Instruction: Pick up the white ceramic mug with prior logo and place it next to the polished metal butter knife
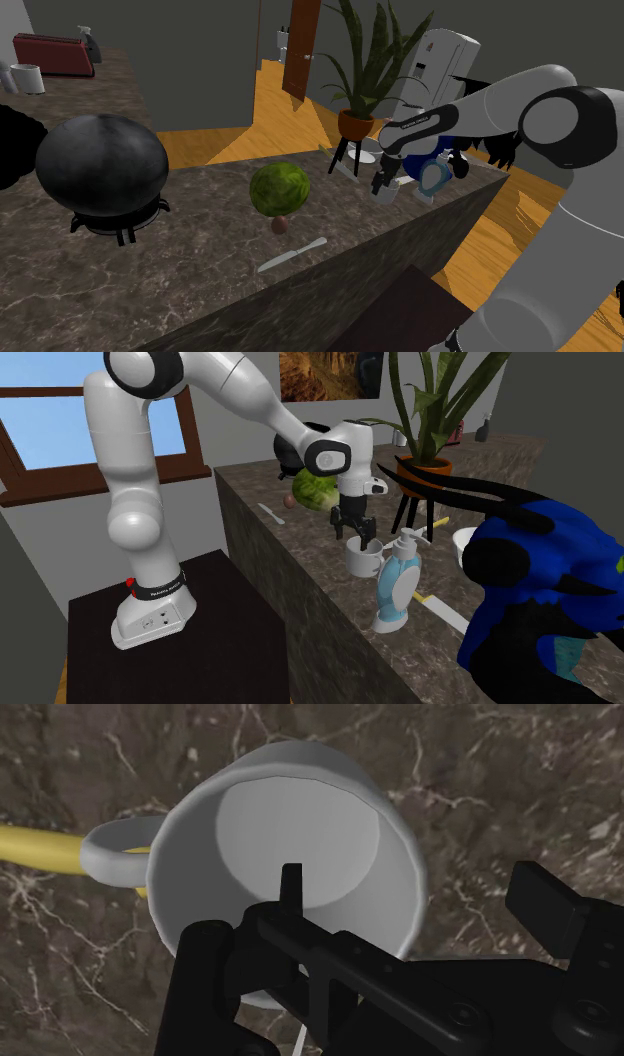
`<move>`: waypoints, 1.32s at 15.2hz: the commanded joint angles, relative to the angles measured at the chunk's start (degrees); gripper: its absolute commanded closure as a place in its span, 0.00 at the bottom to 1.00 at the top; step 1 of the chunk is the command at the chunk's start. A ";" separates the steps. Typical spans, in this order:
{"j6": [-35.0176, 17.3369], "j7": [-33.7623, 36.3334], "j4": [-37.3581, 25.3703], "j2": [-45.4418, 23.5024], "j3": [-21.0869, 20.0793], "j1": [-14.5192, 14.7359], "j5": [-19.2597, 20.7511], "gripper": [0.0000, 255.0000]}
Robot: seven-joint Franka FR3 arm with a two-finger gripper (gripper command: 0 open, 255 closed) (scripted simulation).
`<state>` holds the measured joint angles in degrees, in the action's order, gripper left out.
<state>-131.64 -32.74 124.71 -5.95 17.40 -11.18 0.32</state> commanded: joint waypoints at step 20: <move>3.56 0.48 -1.54 2.13 0.06 0.14 0.78 1.00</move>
<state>-128.76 -32.35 123.59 -4.08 17.47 -11.07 1.01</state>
